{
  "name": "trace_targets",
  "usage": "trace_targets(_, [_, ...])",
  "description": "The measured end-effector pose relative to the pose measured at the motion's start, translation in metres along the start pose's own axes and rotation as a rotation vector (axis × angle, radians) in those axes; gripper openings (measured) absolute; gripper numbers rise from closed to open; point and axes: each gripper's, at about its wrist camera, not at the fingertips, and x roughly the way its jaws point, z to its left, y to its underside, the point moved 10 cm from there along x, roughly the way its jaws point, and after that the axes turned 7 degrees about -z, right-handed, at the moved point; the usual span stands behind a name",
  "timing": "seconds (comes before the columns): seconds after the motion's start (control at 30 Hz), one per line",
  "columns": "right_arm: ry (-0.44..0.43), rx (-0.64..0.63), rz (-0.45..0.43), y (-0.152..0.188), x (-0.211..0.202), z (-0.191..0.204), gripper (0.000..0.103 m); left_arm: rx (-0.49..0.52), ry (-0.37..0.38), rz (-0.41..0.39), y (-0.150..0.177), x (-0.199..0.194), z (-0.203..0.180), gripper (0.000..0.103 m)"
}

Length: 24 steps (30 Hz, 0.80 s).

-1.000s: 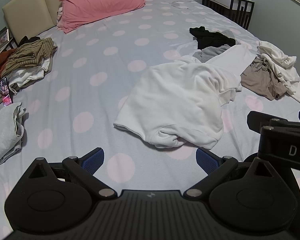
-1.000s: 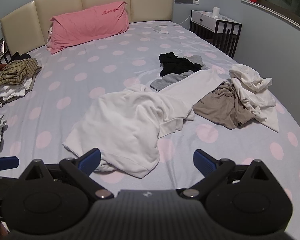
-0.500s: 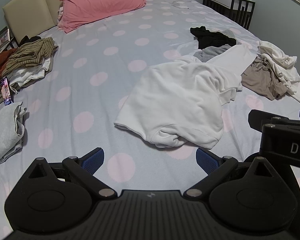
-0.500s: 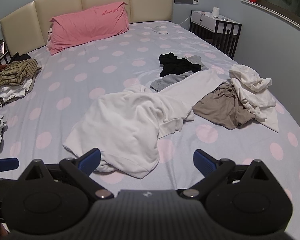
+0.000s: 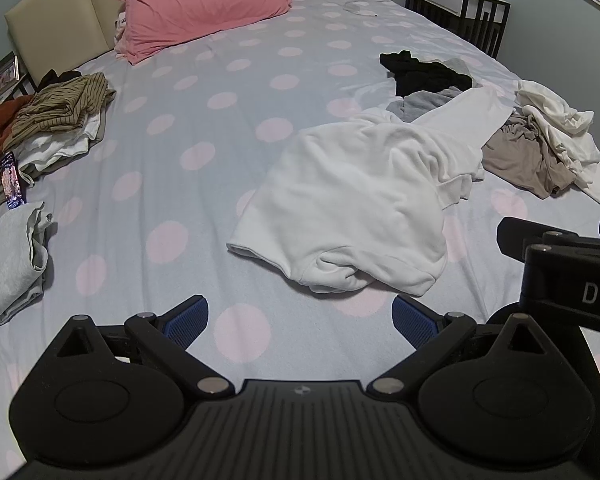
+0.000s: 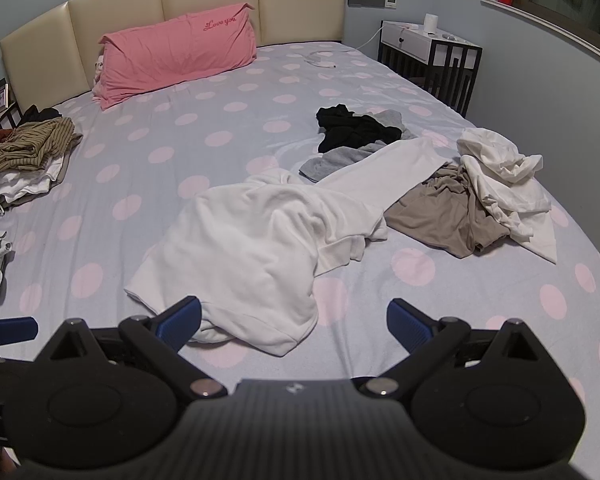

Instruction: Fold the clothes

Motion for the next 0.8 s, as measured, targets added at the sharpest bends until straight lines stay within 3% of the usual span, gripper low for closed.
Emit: trace_targets(0.8, [-0.002, 0.011, -0.012, 0.002, 0.014, -0.015, 0.100, 0.029, 0.033, 0.005, 0.006, 0.026, -0.025, 0.100])
